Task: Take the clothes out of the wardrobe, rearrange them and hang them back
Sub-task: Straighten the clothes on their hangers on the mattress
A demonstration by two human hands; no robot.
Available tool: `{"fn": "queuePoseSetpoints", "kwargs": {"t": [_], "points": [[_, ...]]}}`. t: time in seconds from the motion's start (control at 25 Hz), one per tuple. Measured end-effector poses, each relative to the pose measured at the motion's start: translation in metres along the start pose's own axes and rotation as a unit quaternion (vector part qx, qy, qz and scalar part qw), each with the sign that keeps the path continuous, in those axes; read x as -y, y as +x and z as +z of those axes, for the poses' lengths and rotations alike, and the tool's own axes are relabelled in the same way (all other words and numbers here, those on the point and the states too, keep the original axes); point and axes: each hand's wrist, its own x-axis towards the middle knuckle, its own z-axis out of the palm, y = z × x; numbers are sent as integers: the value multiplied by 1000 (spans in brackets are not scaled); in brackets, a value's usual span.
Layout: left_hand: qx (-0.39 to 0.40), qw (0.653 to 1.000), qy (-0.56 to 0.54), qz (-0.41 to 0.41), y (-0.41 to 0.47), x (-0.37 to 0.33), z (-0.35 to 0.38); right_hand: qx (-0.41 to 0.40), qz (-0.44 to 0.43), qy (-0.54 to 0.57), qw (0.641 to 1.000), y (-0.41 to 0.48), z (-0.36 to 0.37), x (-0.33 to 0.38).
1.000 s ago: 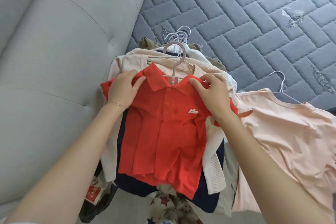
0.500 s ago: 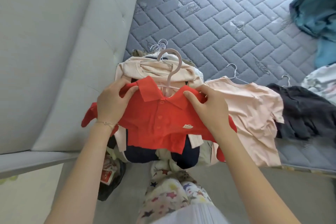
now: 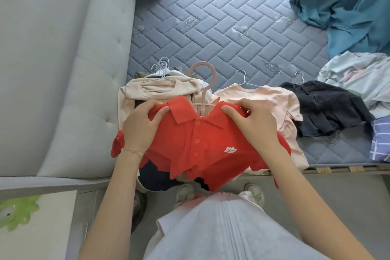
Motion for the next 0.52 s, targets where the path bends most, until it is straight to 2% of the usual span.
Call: {"fn": "queuePoseSetpoints", "kwargs": {"t": [0.36,0.52], "points": [[-12,998,53,-35,-30,-116,146,53,12,10,998,36,-106,-144],[-21,999,26,-37,-40,-168,210,69,1,-3,998,58,-157,-201]]}}
